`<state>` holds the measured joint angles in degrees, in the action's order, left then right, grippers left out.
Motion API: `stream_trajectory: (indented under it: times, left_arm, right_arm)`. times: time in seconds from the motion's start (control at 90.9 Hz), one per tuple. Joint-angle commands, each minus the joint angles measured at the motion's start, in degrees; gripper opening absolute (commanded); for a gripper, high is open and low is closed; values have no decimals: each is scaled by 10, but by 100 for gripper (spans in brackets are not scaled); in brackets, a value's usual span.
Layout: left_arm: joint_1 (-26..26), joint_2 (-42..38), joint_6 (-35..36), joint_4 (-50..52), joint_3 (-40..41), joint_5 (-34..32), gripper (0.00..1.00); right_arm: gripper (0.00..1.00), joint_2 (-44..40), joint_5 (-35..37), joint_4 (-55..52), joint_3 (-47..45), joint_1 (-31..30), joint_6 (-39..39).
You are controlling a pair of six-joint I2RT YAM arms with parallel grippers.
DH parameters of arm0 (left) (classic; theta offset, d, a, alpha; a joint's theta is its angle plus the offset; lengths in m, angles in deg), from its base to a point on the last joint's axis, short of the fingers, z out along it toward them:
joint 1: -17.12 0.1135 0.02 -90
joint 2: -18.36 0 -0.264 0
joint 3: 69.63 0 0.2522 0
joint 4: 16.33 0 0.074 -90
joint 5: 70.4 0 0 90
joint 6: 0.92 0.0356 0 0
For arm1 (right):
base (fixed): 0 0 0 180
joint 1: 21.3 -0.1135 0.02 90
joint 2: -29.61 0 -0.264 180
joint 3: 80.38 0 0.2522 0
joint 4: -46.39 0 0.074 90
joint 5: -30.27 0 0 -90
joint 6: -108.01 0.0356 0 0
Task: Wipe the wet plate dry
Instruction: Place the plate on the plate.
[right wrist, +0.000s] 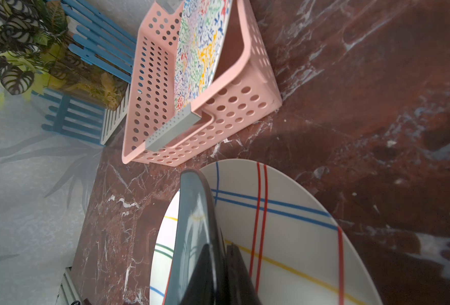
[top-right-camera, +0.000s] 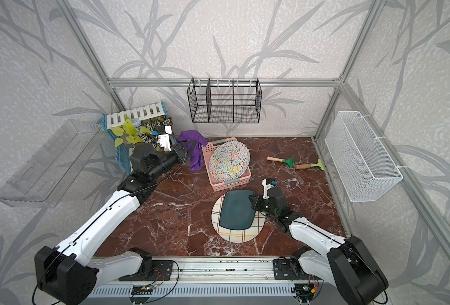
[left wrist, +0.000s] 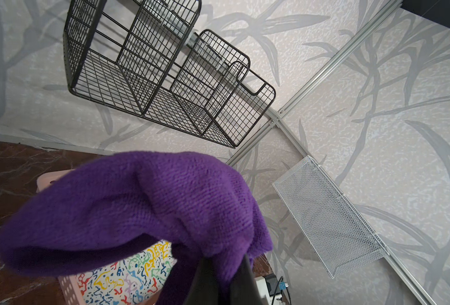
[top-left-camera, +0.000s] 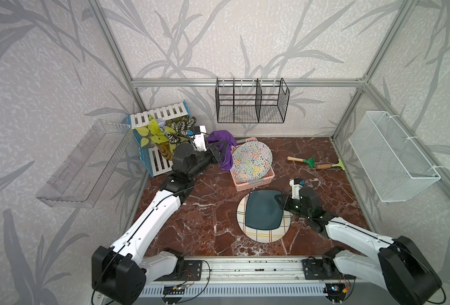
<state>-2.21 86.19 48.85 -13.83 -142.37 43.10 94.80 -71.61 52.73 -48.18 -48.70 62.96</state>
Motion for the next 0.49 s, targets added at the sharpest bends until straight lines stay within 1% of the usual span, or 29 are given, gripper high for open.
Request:
stream_trajectory:
  times: [0.0,0.033,0.088,0.209,0.407,0.429,0.44,0.484]
  left_arm:
    - [3,-4,0,-25,2,6,0]
    - [3,-5,0,-25,4,6,0]
    - [3,-5,-1,-26,8,6,0]
    - [3,-4,7,-27,11,6,0]
    - [4,4,33,0,14,-20,0]
    - [4,5,35,1,15,-22,0]
    - [4,6,36,4,15,-24,0]
    - [4,7,40,11,17,-30,0]
  right_arm:
    - [3,-2,23,48,-8,-8,-6]
    - [8,-2,31,29,-9,-9,-6]
    - [14,-4,45,1,-10,-12,-28]
    - [27,-6,72,-37,-17,-17,-48]
    - [41,-37,93,-91,-12,-18,-65]
    - [45,-45,98,-101,-7,-18,-68]
    - [51,-45,102,-112,-3,-18,-69]
    - [64,-66,122,-151,16,-18,-75]
